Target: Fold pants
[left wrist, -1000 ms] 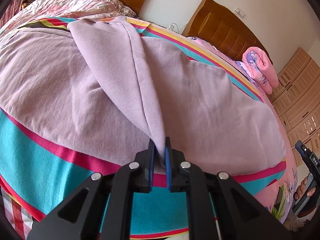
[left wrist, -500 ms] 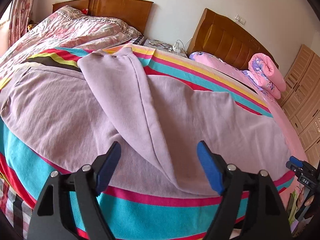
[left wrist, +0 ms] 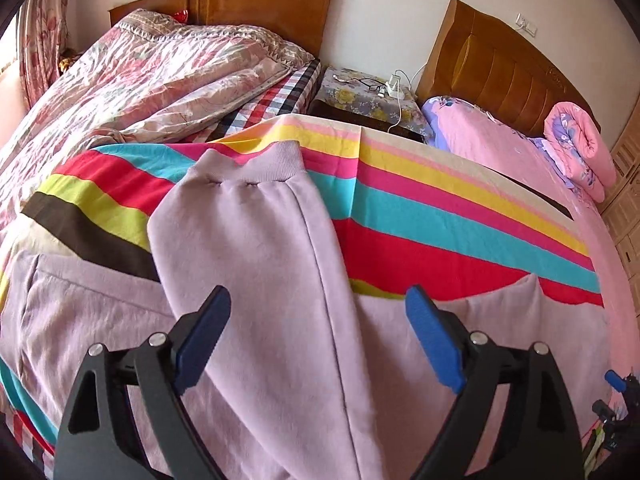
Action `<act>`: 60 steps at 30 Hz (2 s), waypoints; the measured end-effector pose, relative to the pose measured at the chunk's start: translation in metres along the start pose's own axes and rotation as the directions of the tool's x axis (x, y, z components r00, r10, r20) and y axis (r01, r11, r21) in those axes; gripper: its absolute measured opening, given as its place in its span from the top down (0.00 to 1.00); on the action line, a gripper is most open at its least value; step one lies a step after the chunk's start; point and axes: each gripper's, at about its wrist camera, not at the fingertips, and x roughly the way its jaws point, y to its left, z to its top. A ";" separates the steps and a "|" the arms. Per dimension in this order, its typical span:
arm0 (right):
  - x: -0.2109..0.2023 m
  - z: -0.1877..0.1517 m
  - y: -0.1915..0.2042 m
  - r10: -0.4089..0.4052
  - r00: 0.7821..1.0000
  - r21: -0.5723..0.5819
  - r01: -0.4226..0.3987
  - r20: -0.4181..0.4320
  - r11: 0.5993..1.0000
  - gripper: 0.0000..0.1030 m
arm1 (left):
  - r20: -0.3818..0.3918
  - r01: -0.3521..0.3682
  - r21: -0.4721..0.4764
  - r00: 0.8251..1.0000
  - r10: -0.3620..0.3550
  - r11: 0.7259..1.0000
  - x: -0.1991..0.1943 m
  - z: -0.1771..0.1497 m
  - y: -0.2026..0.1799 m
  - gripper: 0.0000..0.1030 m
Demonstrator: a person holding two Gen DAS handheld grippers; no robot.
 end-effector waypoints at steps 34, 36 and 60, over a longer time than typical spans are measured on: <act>0.112 0.117 0.284 0.576 0.790 -0.222 -0.613 -0.210 0.758 0.30 | 0.292 -0.010 -0.378 0.948 0.129 0.926 -0.136 -0.184 0.227 0.51; 0.128 0.129 0.307 0.610 0.760 -0.169 -0.647 -0.223 0.744 0.32 | 0.289 -0.005 -0.367 0.950 0.119 0.930 -0.135 -0.181 0.224 0.49; 0.087 0.166 0.405 0.616 0.772 -0.387 -0.623 -0.160 0.680 0.47 | 0.324 0.163 -0.497 0.946 0.007 0.852 -0.148 -0.201 0.263 0.30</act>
